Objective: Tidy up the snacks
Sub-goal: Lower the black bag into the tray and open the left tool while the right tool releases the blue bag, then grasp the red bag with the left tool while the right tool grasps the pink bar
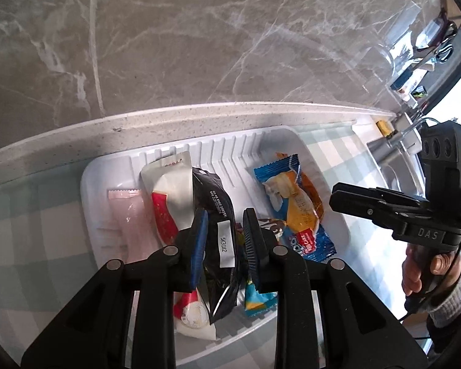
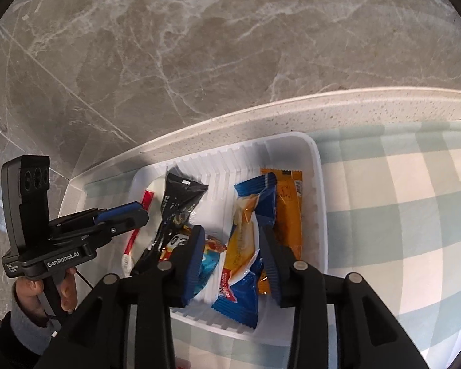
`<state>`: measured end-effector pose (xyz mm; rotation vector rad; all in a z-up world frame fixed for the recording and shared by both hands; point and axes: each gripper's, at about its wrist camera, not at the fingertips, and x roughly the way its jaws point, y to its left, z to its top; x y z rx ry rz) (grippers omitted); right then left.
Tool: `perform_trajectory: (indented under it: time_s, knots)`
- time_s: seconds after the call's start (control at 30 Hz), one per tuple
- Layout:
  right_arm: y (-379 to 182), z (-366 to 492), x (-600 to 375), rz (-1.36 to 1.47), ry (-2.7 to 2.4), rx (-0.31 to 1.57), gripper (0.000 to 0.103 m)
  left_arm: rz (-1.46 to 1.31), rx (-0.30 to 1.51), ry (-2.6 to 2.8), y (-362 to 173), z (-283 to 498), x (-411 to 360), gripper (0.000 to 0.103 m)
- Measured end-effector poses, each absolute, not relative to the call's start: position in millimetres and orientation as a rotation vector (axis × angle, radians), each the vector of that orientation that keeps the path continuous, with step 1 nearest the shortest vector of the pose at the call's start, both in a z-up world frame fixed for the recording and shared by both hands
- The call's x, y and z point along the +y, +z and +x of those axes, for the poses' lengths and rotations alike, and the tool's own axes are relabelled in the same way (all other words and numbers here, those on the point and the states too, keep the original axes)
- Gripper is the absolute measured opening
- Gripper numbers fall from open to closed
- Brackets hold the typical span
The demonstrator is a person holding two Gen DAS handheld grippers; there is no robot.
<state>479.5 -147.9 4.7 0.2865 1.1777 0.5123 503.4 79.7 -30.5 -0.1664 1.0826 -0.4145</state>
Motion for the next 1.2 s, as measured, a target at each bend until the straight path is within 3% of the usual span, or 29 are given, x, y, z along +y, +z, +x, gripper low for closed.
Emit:
perform_trajectory:
  time_s: [0.43, 0.7, 1.2]
  knots:
    - [56, 428, -159, 0.324, 0.554, 1.107, 0.049, -0.165, 1.053, -0.45, 4, 418, 94, 0.022]
    - [78, 378, -172, 0.329, 0.545, 1.081, 0.054, -0.122, 1.094, -0.5, -4, 353, 89, 0.022]
    - [58, 264, -207, 0.318, 0.407, 1.128, 0.059, -0.014, 1.193, -0.637, -38, 266, 72, 0.022]
